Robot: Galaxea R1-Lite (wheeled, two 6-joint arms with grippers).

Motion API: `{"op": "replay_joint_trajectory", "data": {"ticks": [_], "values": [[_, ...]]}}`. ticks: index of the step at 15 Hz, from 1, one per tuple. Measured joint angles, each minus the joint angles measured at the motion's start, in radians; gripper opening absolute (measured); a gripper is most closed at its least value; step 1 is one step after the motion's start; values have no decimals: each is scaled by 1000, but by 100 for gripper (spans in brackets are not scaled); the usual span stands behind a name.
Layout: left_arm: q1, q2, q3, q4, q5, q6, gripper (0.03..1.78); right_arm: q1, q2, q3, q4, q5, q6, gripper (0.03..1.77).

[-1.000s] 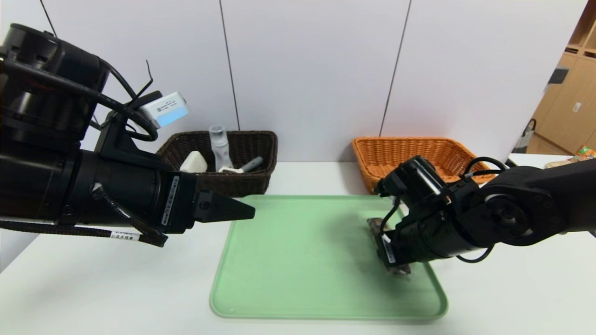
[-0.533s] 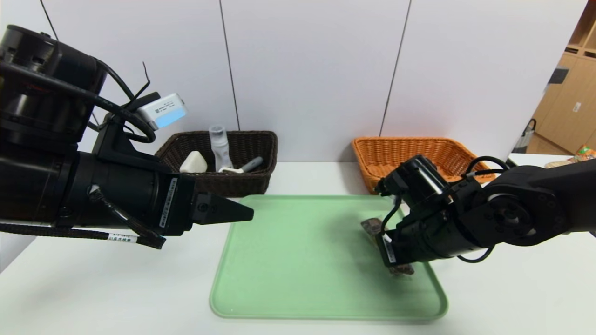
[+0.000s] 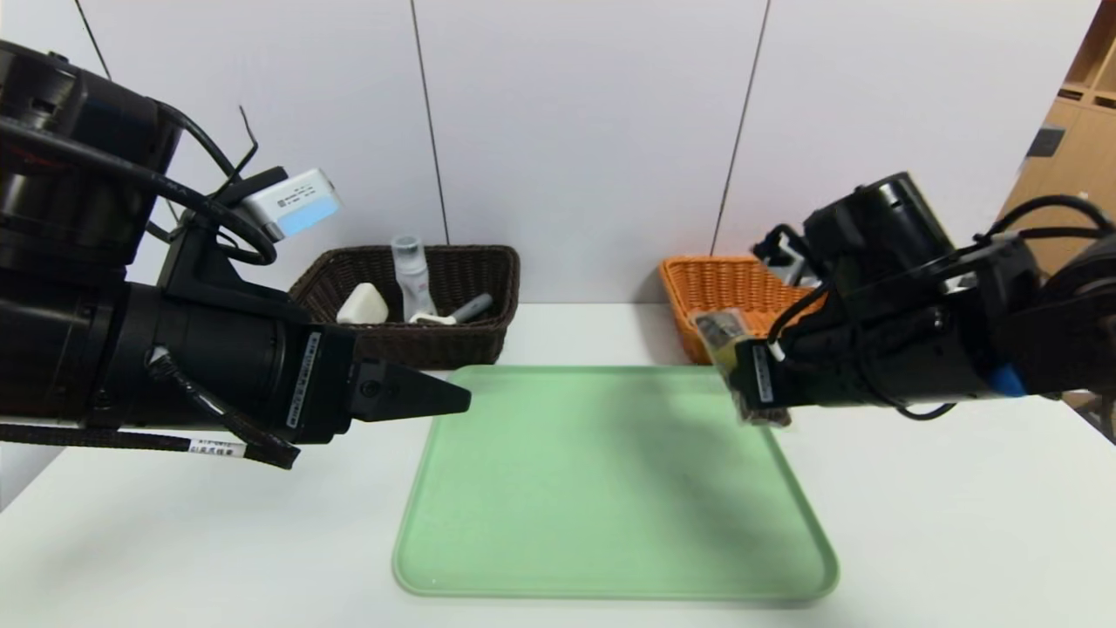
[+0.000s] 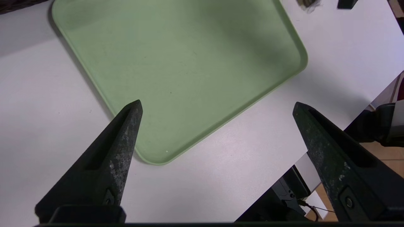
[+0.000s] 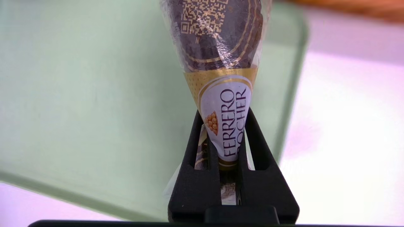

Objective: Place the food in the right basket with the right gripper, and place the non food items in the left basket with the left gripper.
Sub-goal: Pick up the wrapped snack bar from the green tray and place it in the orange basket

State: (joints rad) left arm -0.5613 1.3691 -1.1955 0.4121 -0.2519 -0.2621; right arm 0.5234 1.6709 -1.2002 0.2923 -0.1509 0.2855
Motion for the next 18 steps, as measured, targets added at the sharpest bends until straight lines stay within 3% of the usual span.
{"op": "replay_joint_trajectory", "data": {"ticks": [4,11,14,18], "values": [[0,-6,0,0,0,1,169,-105,-30,-110,9,-30,-87,18],[0,0,0,-20,-1,3,169,-348,92,-320,3,-22,-457,18],[0,7,0,-22,-1,3,169,-376,165,-419,12,-14,-532,18],[0,11,3,-22,-1,3,169,-386,265,-491,13,-13,-776,18]]}}
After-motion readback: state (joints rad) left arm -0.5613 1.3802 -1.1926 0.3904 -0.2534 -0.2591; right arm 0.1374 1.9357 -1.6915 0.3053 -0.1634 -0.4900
